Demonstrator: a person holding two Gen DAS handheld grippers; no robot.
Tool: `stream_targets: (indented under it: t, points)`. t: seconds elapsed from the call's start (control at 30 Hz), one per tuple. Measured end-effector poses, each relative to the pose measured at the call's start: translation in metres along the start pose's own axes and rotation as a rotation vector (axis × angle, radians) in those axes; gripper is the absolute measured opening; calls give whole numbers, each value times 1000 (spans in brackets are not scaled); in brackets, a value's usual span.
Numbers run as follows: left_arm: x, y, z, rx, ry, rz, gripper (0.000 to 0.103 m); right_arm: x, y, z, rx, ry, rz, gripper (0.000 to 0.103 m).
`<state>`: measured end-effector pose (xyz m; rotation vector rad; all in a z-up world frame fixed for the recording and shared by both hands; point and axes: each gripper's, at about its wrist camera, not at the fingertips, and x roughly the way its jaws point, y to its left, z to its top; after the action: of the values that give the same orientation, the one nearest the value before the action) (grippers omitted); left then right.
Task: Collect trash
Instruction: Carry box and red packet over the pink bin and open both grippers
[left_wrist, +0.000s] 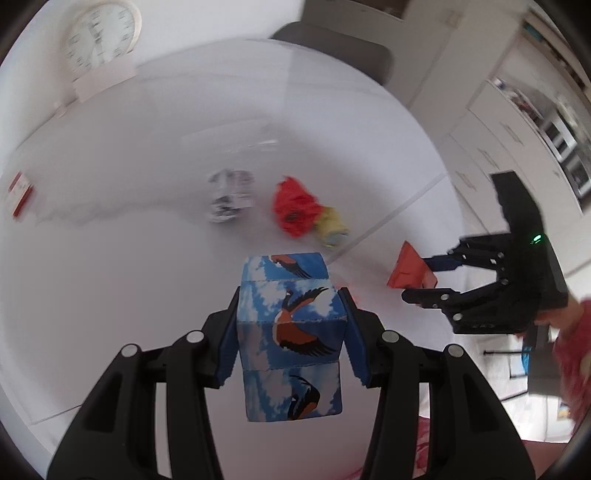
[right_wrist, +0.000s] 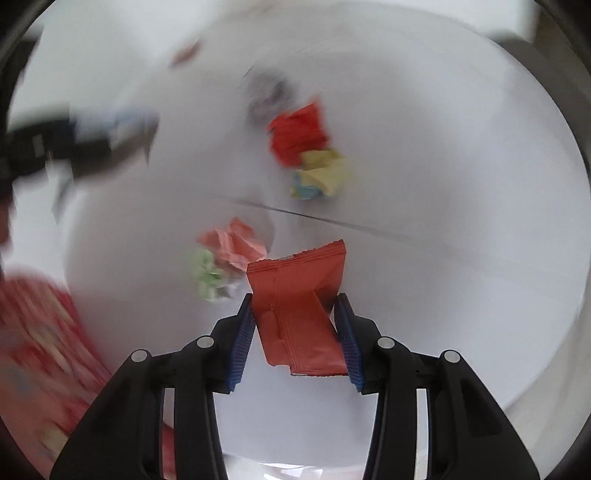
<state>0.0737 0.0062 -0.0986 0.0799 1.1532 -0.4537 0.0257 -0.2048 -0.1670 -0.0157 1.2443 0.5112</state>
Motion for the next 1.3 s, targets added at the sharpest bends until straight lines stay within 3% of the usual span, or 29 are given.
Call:
stream_targets:
  t: [0.13,0.2,0.33,0.43,0.5,0.53,0.6,0.63,0.83,1.1,1.13,1.17,1.23,1.3]
  points:
    - [-1,-43,-7,104,15,-78,48,-46,-15,-76,321,-170,-15,44]
    - [1,-62,-11,152,25,-109,48,-59,-17,-113,435,-211,-44,44]
    - [6,-116,-24,281,62,-179,48,-69,-23,-188,606,-196,-185,44]
    - [7,-150,-34,370,78,-216,48,-73,-30,-221,689,-185,-238,45]
    - [7,-170,-40,416,89,-239,48,-78,-32,-236,730,-181,-272,48]
    - [8,-180,-44,440,97,-250,48,-78,-34,-245,758,-178,-296,64]
    - [11,-198,-49,477,111,-263,48,-79,-32,-255,799,-185,-357,83]
    - [12,-207,-52,497,117,-269,48,-81,-32,-260,812,-191,-378,87]
    - [20,-250,-66,583,141,-286,48,-98,-32,-292,873,-210,-454,97]
    - [28,-296,-86,658,169,-312,48,-126,-46,-332,989,-267,-481,97]
    - [29,-302,-89,664,175,-321,54,-129,-47,-335,1000,-275,-484,97]
    - [28,-306,-91,665,176,-323,72,-133,-48,-340,1008,-280,-487,97]
    - [24,-312,-94,674,144,-295,94,-139,-49,-345,1027,-291,-488,97]
    - [16,-316,-98,700,114,-297,95,-144,-50,-349,1045,-301,-492,97]
